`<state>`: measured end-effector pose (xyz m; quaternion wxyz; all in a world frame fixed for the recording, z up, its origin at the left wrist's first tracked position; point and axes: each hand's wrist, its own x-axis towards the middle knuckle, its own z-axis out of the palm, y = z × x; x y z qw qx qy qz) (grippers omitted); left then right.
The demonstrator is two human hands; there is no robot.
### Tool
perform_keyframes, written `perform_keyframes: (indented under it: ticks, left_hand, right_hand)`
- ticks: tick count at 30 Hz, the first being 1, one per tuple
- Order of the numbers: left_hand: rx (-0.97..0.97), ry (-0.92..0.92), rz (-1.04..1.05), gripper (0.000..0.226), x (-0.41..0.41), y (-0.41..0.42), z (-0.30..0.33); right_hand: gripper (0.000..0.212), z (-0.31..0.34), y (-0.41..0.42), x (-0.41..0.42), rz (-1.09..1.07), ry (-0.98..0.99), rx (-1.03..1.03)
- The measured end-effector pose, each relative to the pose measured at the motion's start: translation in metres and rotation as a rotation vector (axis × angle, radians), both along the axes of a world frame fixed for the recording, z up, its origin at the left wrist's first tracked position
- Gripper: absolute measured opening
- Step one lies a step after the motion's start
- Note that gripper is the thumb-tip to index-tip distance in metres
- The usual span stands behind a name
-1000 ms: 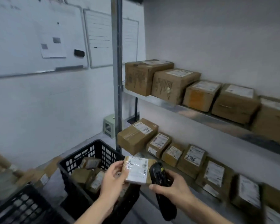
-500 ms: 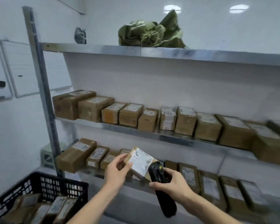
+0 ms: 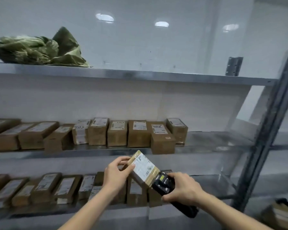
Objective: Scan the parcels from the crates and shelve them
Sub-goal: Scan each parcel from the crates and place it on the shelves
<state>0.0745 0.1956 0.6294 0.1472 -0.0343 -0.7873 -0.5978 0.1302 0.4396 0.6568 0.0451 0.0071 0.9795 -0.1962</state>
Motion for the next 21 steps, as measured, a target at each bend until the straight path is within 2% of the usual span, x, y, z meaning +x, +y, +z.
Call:
perform_keyframes:
  ticks: [6,11,21]
  left_hand:
    - [-0.009,0.007,-0.073,0.020,0.003,0.119,0.010]
    - [-0.025,0.014,-0.092,0.020,0.013,0.191,0.007]
    - [-0.041,0.003,-0.129,0.022,0.007,0.258,0.010]
  right_hand:
    - [0.056,0.025,0.114,0.019,-0.050,0.048,0.167]
    - [0.056,0.029,0.184,0.033,-0.076,0.008,0.242]
    - [0.057,0.028,0.258,0.039,-0.126,-0.094,0.285]
